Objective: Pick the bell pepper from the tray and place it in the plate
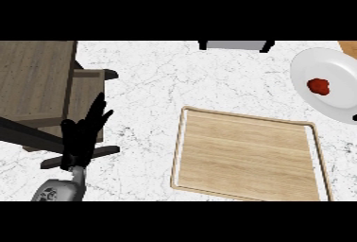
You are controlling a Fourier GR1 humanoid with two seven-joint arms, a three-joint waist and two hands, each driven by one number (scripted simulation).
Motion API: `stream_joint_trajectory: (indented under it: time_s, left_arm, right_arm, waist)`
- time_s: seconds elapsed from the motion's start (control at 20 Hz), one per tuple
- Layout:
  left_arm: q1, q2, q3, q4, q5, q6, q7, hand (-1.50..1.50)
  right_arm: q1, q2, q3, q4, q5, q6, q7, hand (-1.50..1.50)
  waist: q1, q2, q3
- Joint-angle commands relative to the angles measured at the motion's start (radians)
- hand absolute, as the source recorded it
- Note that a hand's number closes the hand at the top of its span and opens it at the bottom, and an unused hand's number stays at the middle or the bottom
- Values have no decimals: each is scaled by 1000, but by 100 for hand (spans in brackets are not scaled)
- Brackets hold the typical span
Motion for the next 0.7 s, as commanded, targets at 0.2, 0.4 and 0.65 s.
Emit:
stream_joint_trajectory:
  time_s: [0.2,0.4,0.65]
  left_arm:
    - [-11,-4,7,46,-10,3,10,0]
    - [36,-1,5,30,-2,-6,2,0]
    - [-4,-9,7,44,-7,1,12,0]
  right_arm:
    - [28,35,6,-8,12,-34,-54,-150]
    - [44,-1,1,-2,11,-36,-46,-150]
    - [56,-28,1,0,17,-61,-44,-150]
  waist:
    - [7,9,-4]
    - [11,5,-5]
    - [15,17,-2]
